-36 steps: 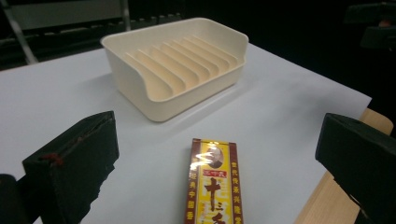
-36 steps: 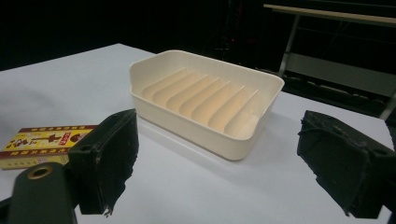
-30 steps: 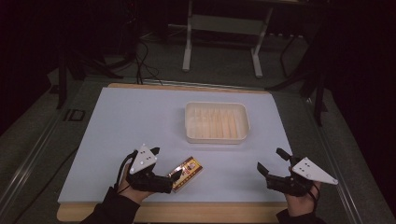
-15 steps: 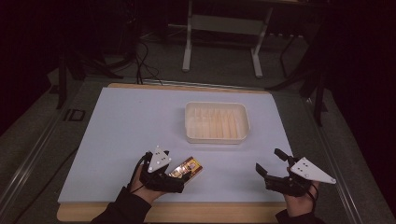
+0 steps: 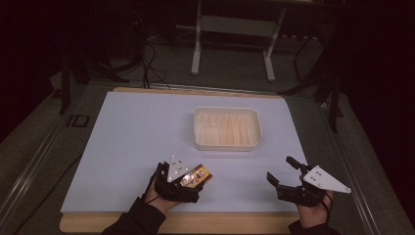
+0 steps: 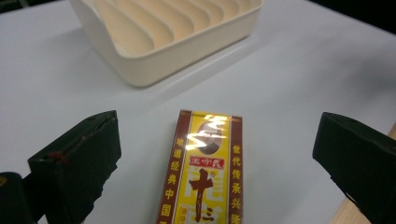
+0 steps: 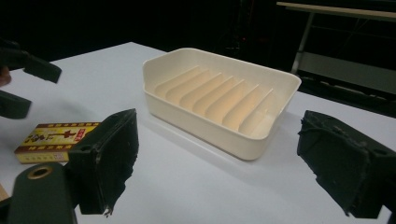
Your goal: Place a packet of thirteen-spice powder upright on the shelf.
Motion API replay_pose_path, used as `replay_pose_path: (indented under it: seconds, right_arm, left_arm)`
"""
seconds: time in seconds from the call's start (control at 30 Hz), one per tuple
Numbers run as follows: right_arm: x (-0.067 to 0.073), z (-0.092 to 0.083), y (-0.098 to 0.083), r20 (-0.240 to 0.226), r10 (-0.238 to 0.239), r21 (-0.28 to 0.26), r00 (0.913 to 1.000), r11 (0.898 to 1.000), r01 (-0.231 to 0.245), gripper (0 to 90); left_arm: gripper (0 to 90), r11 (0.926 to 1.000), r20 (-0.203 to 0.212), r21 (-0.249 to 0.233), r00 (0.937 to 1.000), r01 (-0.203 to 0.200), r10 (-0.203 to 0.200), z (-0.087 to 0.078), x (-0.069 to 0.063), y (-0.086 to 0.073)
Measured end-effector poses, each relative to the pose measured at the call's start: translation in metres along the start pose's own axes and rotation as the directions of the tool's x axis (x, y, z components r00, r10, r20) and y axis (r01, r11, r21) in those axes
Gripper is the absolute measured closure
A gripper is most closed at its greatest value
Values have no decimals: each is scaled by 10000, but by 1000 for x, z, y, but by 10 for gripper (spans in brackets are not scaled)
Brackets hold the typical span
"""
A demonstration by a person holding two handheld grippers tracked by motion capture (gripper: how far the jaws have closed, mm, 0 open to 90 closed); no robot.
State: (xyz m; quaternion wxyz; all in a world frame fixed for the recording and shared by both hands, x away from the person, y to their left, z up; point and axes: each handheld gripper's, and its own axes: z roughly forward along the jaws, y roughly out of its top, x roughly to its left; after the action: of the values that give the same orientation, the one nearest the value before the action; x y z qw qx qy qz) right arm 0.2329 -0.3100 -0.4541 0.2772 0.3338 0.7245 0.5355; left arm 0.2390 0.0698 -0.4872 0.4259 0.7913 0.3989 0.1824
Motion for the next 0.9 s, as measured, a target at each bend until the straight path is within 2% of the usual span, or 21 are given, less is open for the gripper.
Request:
replay_pose_path:
  seconds: [0.13, 0.17, 0.3, 0.47, 0.6, 0.67, 0.83, 0.9]
  right_arm:
    - [0, 0, 0, 3, -3, -6, 10000, 10000, 3, 125]
    - [0, 0, 0, -1, 3, -7, 10000, 10000, -3, 125]
    - [0, 1, -1, -34, 56, 52, 10000, 10000, -56, 125]
    - [0, 1, -1, -73, 65, 52, 10000, 10000, -65, 126]
    - [-1, 1, -1, -88, 85, 62, 9999, 9999, -84, 126]
    - [-1, 1, -2, -146, 142, 94, 9998, 9999, -141, 127]
    - [-2, 2, -2, -176, 170, 122, 9997, 9998, -168, 127]
    - [-2, 2, -2, -172, 167, 115, 9997, 9998, -165, 127]
  left_arm:
    - [18, 9997, -189, 240, 9998, 40, -36, 8, 0, -6]
    - [19, 9994, -104, 347, 9999, 27, -23, 11, 0, -7]
    - [47, 9988, -387, 487, 9992, -84, 102, 18, -3, -13]
    - [64, 9966, -250, 800, 9996, 171, -152, 26, 1, -17]
    - [90, 9929, -149, 1183, 9998, -71, 90, 30, 1, -20]
    - [122, 9923, -100, 1237, 9999, -53, 66, 32, 1, -21]
    - [156, 9842, 19, 1728, 9993, -378, 380, 37, 2, -23]
    - [159, 9798, -52, 1927, 9985, -529, 549, 39, 1, -24]
